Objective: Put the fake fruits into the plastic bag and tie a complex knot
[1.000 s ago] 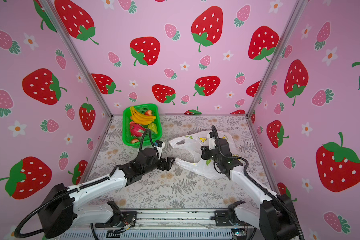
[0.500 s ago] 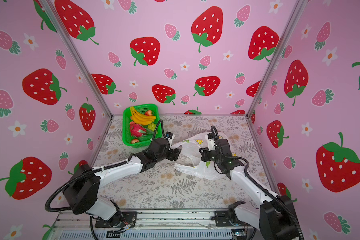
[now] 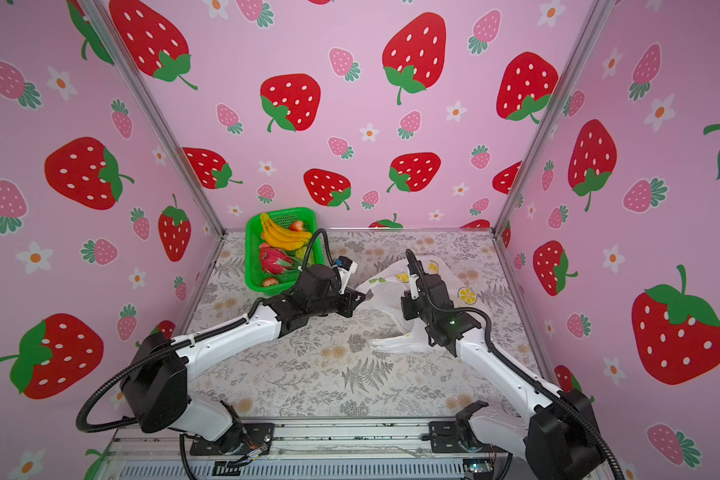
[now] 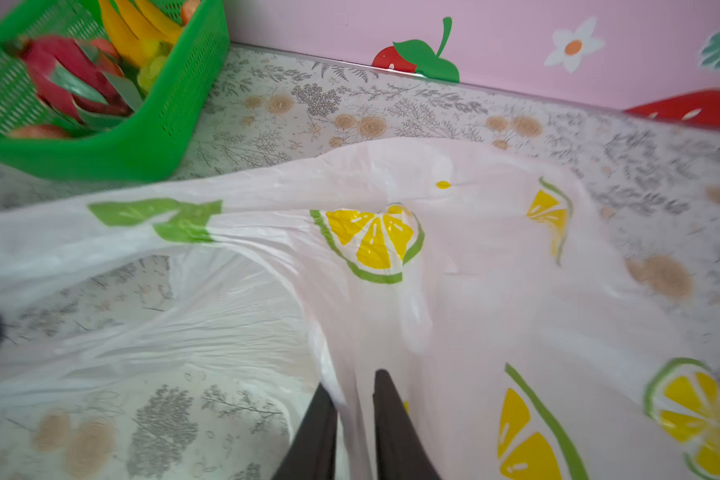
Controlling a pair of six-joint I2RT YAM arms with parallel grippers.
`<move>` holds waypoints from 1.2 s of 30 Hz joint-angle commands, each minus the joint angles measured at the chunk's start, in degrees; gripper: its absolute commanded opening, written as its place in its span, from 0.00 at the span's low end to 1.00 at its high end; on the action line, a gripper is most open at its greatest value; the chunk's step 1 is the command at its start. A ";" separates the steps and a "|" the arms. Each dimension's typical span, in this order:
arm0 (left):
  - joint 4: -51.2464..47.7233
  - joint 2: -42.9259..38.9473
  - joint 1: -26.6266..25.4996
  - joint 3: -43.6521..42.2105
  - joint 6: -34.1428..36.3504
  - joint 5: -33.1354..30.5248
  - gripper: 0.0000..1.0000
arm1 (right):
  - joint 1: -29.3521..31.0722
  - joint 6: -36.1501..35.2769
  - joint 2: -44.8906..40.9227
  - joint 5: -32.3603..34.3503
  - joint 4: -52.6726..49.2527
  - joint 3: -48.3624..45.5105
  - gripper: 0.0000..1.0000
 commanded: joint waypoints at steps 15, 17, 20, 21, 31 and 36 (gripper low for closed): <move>-7.01 -3.07 3.29 6.19 -8.27 11.38 0.03 | 4.83 -6.27 4.39 6.81 4.83 -1.97 0.55; -6.15 -3.29 3.93 5.86 -9.21 12.22 0.04 | 4.95 -5.14 4.27 5.37 5.00 -2.59 0.56; -5.18 -3.64 4.42 5.76 -10.06 12.83 0.04 | 5.53 -2.75 4.27 4.43 5.81 -4.20 0.60; -5.18 -3.65 4.49 5.77 -10.14 12.81 0.04 | 6.02 -1.95 4.57 5.12 5.97 -4.73 0.63; -5.13 -3.56 6.35 3.67 -9.31 8.75 0.14 | 7.66 1.47 5.11 8.38 4.77 -4.66 0.21; -7.43 -3.44 10.72 0.83 -5.67 -0.18 0.44 | 0.99 8.13 1.69 -9.15 1.73 -1.65 0.00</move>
